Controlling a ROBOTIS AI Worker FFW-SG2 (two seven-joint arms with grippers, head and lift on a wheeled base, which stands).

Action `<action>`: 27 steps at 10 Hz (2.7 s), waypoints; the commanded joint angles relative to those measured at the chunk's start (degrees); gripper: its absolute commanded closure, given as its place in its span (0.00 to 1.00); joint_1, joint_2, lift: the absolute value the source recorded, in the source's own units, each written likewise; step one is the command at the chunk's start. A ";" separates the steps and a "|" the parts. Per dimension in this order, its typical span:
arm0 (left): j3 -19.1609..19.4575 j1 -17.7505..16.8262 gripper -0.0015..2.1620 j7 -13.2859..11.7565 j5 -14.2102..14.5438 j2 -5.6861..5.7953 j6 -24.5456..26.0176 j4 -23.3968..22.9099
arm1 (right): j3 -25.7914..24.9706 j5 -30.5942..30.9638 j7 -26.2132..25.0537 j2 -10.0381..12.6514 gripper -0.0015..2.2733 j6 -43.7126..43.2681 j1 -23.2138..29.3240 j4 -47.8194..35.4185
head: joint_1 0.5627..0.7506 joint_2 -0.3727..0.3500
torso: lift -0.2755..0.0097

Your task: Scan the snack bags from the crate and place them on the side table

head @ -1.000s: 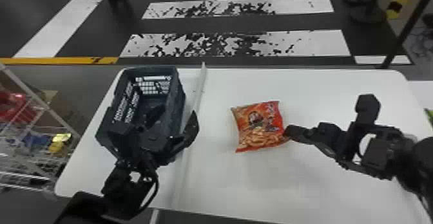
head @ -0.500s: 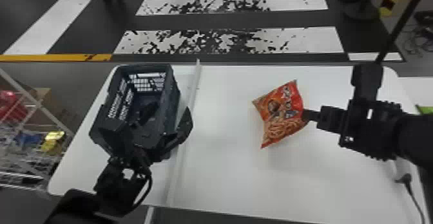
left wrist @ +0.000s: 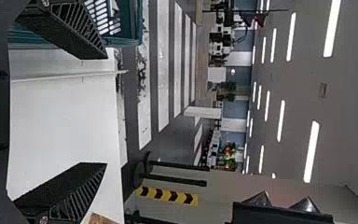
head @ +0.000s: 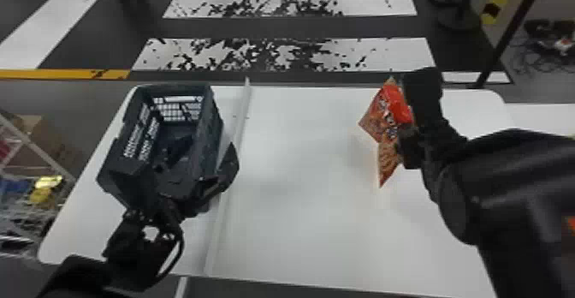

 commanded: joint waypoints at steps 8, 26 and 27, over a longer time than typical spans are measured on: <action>0.09 -0.01 0.03 -0.09 0.45 -0.08 -0.84 0.83 | 26.68 35.46 2.79 -4.04 0.77 -2.56 2.71 17.11 | 0.70 0.66 | 0.79; -0.35 0.08 0.03 1.40 0.36 -0.35 -1.02 -0.13 | -4.79 -5.50 18.88 -3.60 0.99 -28.22 10.44 8.67 | 0.70 0.70 | 0.79; -0.35 0.08 0.03 1.31 0.45 -0.43 -1.02 -0.13 | -4.96 -5.41 18.97 -3.42 0.99 -29.10 8.95 11.75 | 0.70 0.69 | 0.79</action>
